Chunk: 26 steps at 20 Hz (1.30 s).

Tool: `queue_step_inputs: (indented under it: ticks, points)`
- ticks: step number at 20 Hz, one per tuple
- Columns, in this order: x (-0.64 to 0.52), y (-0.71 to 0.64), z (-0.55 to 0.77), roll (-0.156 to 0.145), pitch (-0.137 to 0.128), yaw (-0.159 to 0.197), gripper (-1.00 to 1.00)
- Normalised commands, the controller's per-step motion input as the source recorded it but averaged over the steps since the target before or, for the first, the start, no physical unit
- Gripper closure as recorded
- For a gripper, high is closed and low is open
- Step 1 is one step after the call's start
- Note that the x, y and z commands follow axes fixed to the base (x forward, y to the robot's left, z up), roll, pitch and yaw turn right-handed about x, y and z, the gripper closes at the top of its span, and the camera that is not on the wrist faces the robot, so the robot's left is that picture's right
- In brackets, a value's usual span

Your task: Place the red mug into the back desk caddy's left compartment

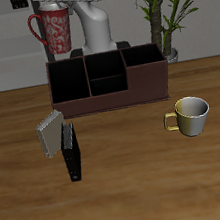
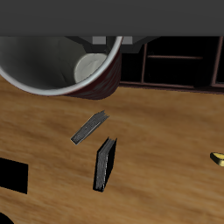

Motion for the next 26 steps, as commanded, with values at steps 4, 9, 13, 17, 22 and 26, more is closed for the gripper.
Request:
queue_step_inputs:
  ticks: [4, 9, 13, 17, 22, 26]
  points:
    - [-0.25, -0.01, -0.1, 0.003, 0.03, 0.018, 1.0]
    - [-0.28, 0.19, -0.06, 0.019, -0.009, 0.028, 1.0]
    - [-0.21, 0.17, -0.02, 0.006, -0.028, 0.021, 1.0]
    - [-0.08, 0.01, -0.04, -0.006, -0.007, -0.019, 1.0]
    - [-0.03, -0.09, -0.1, -0.03, 0.009, -0.047, 1.0]
    - [-0.15, -0.16, -0.13, -0.053, -0.006, -0.085, 1.0]
